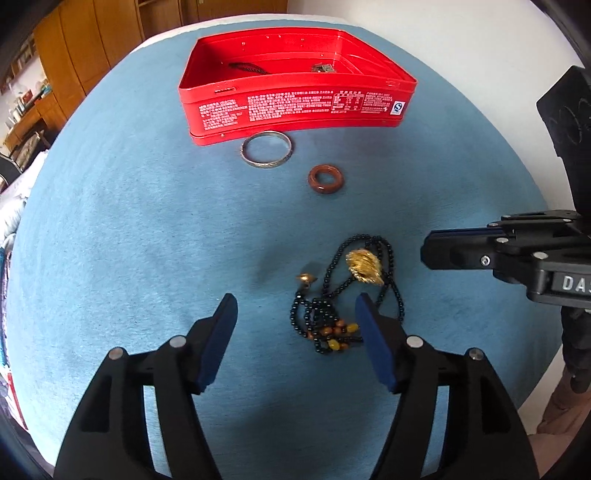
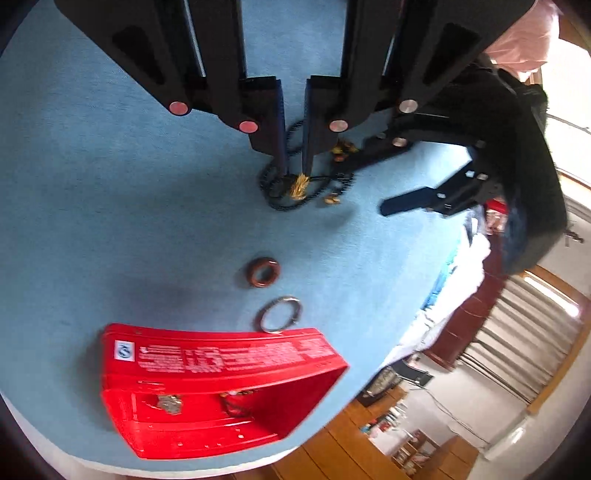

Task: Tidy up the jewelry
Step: 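Grasp the gold pendant with right gripper while left gripper approaches the beads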

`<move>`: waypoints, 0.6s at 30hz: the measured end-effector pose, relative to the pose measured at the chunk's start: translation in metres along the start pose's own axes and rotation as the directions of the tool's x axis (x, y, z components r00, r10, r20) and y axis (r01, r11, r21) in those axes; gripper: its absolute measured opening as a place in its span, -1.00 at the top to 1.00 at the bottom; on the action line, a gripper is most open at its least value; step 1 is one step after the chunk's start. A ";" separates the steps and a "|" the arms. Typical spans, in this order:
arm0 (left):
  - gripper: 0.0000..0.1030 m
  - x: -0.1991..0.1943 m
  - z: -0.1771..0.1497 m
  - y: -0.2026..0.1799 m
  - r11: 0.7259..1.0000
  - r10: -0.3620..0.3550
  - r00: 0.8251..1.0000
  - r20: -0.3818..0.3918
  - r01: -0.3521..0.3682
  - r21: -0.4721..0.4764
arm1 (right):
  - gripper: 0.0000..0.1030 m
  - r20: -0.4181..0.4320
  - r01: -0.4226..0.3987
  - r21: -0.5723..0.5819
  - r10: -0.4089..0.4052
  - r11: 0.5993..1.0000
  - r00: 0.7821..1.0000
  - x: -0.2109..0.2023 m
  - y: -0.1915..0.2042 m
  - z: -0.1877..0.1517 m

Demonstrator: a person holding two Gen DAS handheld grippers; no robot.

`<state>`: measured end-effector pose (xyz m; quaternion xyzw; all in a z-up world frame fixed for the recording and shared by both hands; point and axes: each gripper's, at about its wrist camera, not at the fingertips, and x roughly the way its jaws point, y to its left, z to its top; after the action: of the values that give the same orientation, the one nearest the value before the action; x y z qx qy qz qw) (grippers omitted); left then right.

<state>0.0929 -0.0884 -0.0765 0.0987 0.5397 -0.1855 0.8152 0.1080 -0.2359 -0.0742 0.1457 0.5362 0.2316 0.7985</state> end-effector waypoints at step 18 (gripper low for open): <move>-0.34 0.021 -0.002 0.013 1.000 0.016 0.999 -0.041 -0.017 -0.014 | 0.58 -0.130 0.048 -0.006 -0.049 0.999 0.990 0.050 0.014 0.015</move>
<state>0.1034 -0.0803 -0.0975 0.1011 0.5566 -0.1728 0.8063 0.1350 -0.1981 -0.1008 0.1162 0.5901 0.2219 0.7675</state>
